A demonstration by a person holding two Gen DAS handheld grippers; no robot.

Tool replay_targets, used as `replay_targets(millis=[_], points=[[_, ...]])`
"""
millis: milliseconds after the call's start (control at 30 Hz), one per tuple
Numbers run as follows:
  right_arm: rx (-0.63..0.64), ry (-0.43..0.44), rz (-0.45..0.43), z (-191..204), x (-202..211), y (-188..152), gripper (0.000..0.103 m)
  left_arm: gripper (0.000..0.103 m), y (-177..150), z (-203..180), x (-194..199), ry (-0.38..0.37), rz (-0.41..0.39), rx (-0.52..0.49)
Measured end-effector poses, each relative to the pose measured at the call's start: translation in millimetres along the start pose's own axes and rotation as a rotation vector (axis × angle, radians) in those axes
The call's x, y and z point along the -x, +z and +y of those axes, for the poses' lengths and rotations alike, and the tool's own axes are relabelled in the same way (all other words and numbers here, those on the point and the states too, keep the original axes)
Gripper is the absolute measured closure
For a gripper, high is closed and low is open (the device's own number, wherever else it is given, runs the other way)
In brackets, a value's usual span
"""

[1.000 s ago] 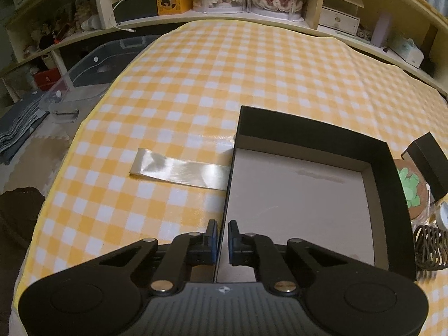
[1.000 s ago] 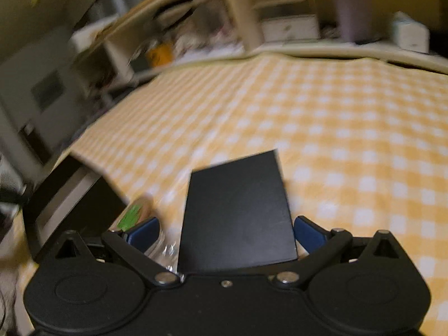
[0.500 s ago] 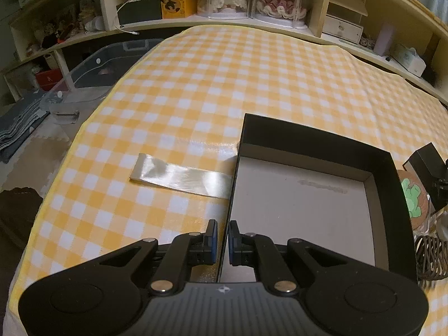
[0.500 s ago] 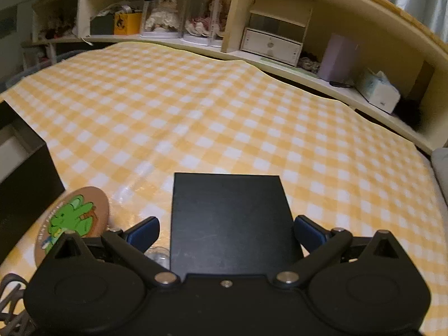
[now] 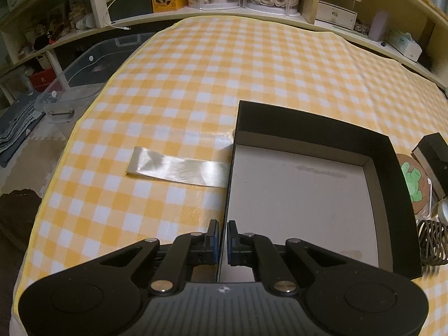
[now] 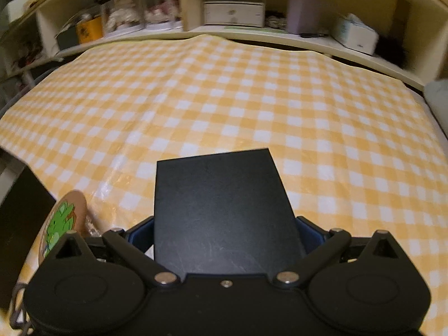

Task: Organize rigid objects
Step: 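Lift the black box with the right tool toward the open black tray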

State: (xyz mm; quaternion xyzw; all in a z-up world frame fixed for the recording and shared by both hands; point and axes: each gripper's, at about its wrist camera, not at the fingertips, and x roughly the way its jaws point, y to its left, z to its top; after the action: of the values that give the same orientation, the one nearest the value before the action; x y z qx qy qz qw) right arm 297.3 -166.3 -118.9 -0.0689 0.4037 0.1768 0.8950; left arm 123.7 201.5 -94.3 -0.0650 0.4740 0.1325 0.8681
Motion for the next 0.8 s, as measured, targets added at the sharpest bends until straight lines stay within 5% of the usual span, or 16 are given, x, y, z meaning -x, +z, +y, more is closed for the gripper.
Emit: replay_targets(millis=[300,333,367,400,467,500,533,600,667,733,800], points=[[-0.321,0.078,-0.115,-22,52,16,0.004,0.098,-1,1,0,-0.011,0.000,0.012],[-0.377,0.129,-0.144,-21,60,17,0.055,0.098,-1,1,1,-0.012,0.000,0.013],[-0.435,0.185,-0.178,-21,65,17,0.085,0.098,-1,1,1,-0.014,0.000,0.015],[-0.515,0.178,-0.174,-19,69,19,0.098,0.098,-2,2,1,-0.017,0.000,0.017],[-0.613,0.204,-0.146,-11,73,19,0.094,0.098,-2,2,1,-0.020,0.001,0.019],[-0.605,0.217,-0.140,-5,73,19,0.082,0.098,-3,2,1,-0.023,0.002,0.022],[-0.569,0.203,-0.125,3,72,19,0.056,0.098,-3,2,1,-0.025,0.004,0.024],[-0.440,0.128,-0.102,17,73,23,0.030,0.098,-4,3,3,-0.030,0.004,0.024],[-0.359,0.037,-0.113,22,77,23,0.021,0.097,-4,3,4,-0.038,0.003,0.026],[-0.353,0.044,-0.077,19,75,22,0.004,0.097,-4,4,4,-0.040,0.004,0.031],[-0.375,0.066,-0.022,13,70,18,0.000,0.097,-4,5,4,-0.038,0.004,0.026]])
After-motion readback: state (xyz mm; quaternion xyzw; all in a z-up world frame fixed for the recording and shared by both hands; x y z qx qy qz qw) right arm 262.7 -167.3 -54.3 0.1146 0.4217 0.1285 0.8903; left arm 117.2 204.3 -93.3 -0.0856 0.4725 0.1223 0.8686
